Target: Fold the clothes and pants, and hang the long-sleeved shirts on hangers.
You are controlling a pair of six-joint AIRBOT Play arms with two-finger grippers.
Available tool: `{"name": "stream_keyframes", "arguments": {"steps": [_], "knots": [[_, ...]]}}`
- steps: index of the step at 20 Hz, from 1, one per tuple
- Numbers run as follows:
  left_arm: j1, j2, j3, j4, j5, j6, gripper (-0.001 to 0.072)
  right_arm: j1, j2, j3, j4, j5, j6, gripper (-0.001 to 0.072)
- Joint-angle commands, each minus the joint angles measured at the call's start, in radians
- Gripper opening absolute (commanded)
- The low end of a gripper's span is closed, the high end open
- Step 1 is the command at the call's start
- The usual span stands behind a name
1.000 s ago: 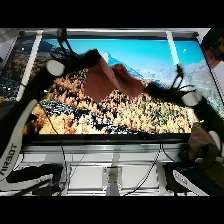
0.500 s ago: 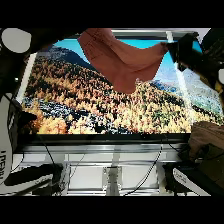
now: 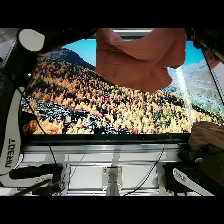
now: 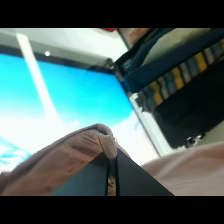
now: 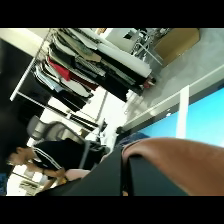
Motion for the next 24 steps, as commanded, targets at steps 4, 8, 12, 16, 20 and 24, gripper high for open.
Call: {"name": "stream_keyframes", "arguments": {"steps": [4,8,12,16,20,24], "knots": [[0.015,-0.073,0.002,0.010,0.139,-0.005,0.0016,0.000,-0.124,0.118,-0.065,0.021,-0.026,0.0011],[0.016,-0.113,0.002,-0.009,0.291,-0.005,0.0015,0.000,-0.259,0.187,-0.061,-0.119,-0.091,0.0011],[0.026,-0.179,0.003,-0.099,0.359,-0.004,0.0014,0.008,-0.406,0.322,-0.061,-0.143,-0.163,0.0011],[0.061,-0.238,0.036,-0.148,0.341,0.004,0.0014,0.046,-0.520,0.431,-0.061,-0.187,-0.242,0.0011],[0.101,-0.241,0.039,-0.147,0.251,0.055,0.0014,0.058,-0.576,0.467,-0.063,-0.186,-0.245,0.0011],[0.175,-0.241,0.038,-0.146,0.005,0.116,0.0014,0.055,-0.586,0.467,-0.144,-0.011,-0.245,0.0011]]}}
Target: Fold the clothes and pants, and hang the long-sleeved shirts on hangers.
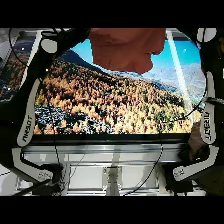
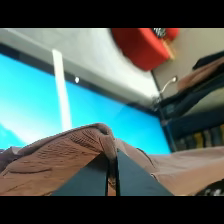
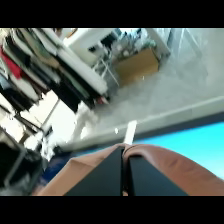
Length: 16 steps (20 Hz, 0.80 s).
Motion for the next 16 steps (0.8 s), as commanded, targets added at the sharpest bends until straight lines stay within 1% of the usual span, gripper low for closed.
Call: {"name": "stream_keyframes", "arguments": {"steps": [1,2,3,5,7,8,9,11,13,14,16], "knots": [[0.066,-0.003,0.002,0.006,-0.228,0.037,0.0014,0.001,-0.017,0.009,-0.071,0.186,-0.003,0.0011],[0.079,-0.003,0.001,0.051,-0.288,0.033,0.0013,-0.003,-0.017,0.008,-0.087,0.258,0.014,0.0010],[0.088,-0.003,0.001,0.113,-0.356,0.005,0.0013,-0.004,-0.016,0.003,-0.098,0.307,0.055,0.0010],[0.093,-0.001,0.000,0.247,-0.478,-0.029,0.0013,-0.004,-0.015,-0.012,-0.143,0.375,0.127,0.0009],[0.081,0.004,0.000,0.346,-0.585,-0.036,0.0013,-0.003,-0.013,-0.033,-0.156,0.471,0.140,0.0009],[0.074,0.010,-0.001,0.365,-0.623,-0.036,0.0013,0.001,-0.011,-0.052,-0.159,0.536,0.144,0.0009],[0.067,0.017,-0.002,0.376,-0.649,-0.036,0.0013,0.006,-0.004,-0.082,-0.163,0.572,0.146,0.0009],[0.047,0.035,-0.013,0.448,-0.724,-0.043,0.0013,0.028,0.043,-0.188,-0.170,0.579,0.144,0.0009],[0.024,0.066,-0.065,0.584,-0.810,-0.083,0.0013,0.051,0.109,-0.320,-0.171,0.591,0.134,0.0009],[0.013,0.089,-0.110,0.617,-0.823,-0.088,0.0013,0.064,0.146,-0.397,-0.172,0.591,0.133,0.0010],[-0.013,0.152,-0.235,0.627,-0.816,-0.096,0.0013,0.085,0.219,-0.554,-0.178,0.584,0.126,0.0010]]}}
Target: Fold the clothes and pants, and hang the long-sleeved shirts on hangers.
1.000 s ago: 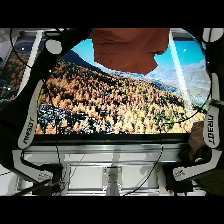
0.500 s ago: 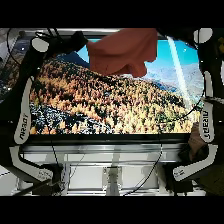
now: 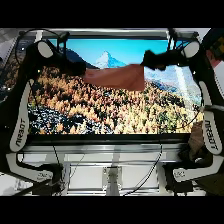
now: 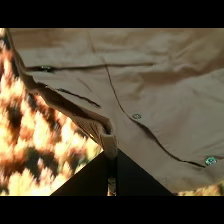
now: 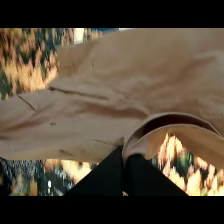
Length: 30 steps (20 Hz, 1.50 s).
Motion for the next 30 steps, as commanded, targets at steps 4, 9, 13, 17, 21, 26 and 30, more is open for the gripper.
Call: {"name": "stream_keyframes", "arguments": {"steps": [4,9,13,17,21,26,30], "knots": [[-0.088,0.213,-0.398,0.127,-0.024,-0.043,0.0013,0.047,0.243,-0.454,-0.039,-0.004,-0.005,0.0011],[-0.113,0.402,-0.672,0.122,0.039,-0.095,0.0014,0.068,0.363,-0.613,-0.055,0.079,-0.005,0.0011],[-0.162,0.542,-0.793,0.121,0.026,-0.137,0.0014,0.146,0.399,-0.661,-0.055,0.113,0.007,0.0011],[-0.233,0.652,-0.817,0.121,0.005,-0.211,0.0014,0.200,0.450,-0.661,-0.056,0.172,0.041,0.0012],[-0.243,0.720,-0.817,0.182,0.031,-0.336,0.0015,0.220,0.471,-0.628,-0.084,0.169,0.040,0.0011],[-0.242,0.713,-0.817,0.260,0.178,-0.401,0.0016,0.219,0.343,-0.402,-0.113,0.132,-0.007,0.0011],[-0.195,0.698,-0.817,0.261,0.267,-0.451,0.0016,0.219,0.177,-0.195,-0.123,0.130,-0.017,0.0011]]}}
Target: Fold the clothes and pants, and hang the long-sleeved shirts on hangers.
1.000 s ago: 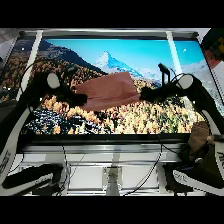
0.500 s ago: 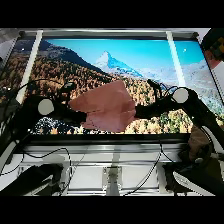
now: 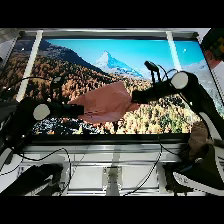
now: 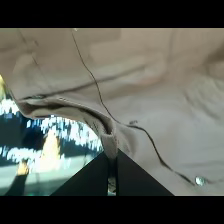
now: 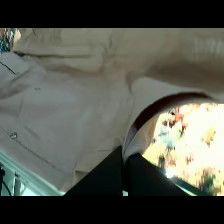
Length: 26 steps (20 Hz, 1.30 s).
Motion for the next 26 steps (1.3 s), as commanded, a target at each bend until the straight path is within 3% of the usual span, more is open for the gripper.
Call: {"name": "stream_keyframes", "arguments": {"steps": [1,8,14,17,19,23,26], "knots": [[0.048,-0.011,0.000,0.015,0.091,-0.066,0.0016,0.001,-0.144,0.184,-0.010,-0.005,-0.015,0.0011],[0.140,-0.078,-0.001,0.022,0.130,-0.110,0.0016,0.001,-0.394,0.459,-0.009,-0.031,0.053,0.0011],[0.154,-0.147,-0.001,0.021,0.246,-0.240,0.0017,-0.014,-0.512,0.591,-0.011,-0.081,0.142,0.0011],[0.173,-0.160,-0.001,0.024,0.393,-0.393,0.0017,-0.039,-0.535,0.595,-0.012,-0.116,0.209,0.0010],[0.187,-0.171,0.000,0.024,0.470,-0.448,0.0017,-0.055,-0.544,0.597,-0.008,-0.158,0.247,0.0010],[0.193,-0.190,0.000,0.024,0.488,-0.474,0.0016,-0.067,-0.548,0.597,-0.015,-0.175,0.256,0.0010],[0.206,-0.216,0.000,0.024,0.531,-0.576,0.0016,-0.066,-0.548,0.597,-0.011,-0.222,0.283,0.0011]]}}
